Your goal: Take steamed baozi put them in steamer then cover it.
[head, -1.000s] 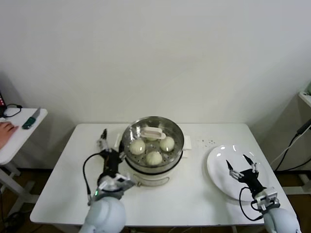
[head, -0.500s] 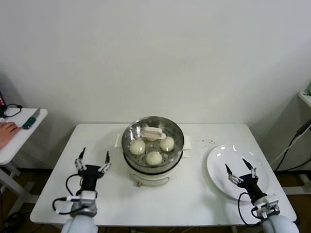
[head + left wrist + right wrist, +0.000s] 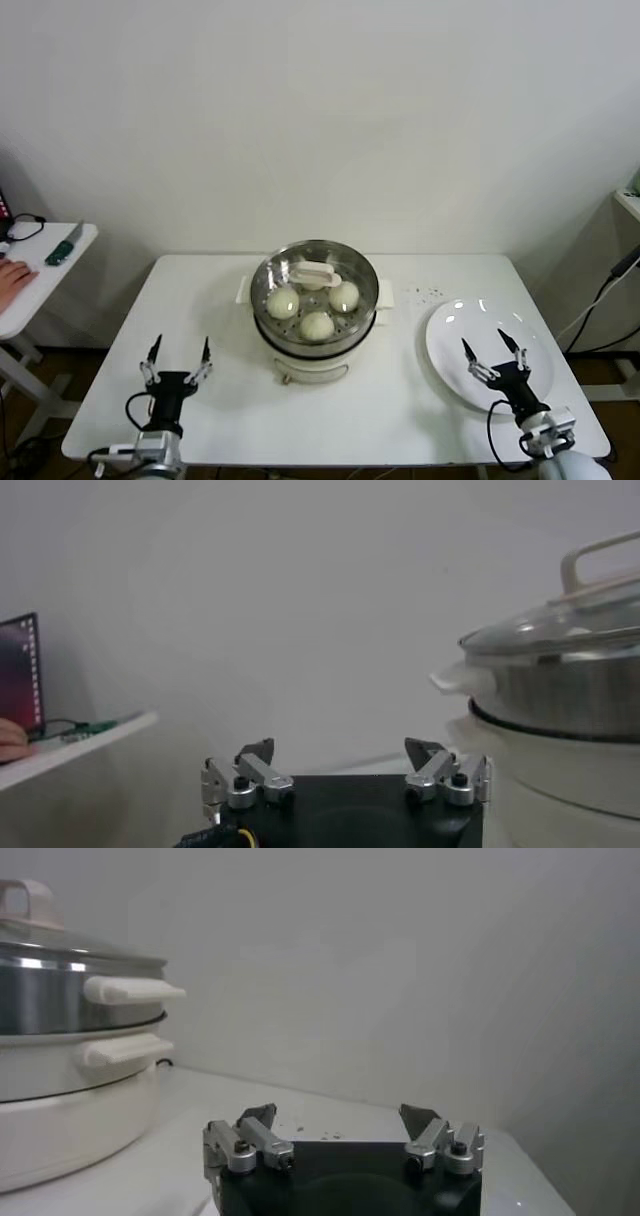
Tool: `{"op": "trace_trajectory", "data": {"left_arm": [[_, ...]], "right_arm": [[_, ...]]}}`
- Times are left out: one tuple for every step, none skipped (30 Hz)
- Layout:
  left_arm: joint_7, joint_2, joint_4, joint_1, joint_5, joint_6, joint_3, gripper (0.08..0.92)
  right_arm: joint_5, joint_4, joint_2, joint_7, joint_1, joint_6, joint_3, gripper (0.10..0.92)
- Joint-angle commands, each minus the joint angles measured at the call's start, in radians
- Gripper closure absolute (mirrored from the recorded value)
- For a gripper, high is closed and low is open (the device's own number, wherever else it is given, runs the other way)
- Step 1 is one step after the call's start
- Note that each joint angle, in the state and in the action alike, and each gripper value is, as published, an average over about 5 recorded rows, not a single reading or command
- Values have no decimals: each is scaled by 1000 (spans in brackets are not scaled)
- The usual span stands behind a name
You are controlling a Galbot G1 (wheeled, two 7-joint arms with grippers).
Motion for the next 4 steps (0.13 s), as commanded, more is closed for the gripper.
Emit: {"op": "trace_trajectory", "data": {"left_arm": [[28,-5,58,22,-54,-65,-35,177],[29,-5,55,22,-55,-61,-35,177],[30,-5,54,21,-55,-60,-35,177],[30,-5,52,21,-56,-58,-35,177]], "right_arm": [[22,1,8,-6,-5,10,4,203],[23,1,8,-6,-6,10,4,203],[23,1,8,-6,-6,10,5,203],[24,1,8,-6,-6,10,5,203]]}}
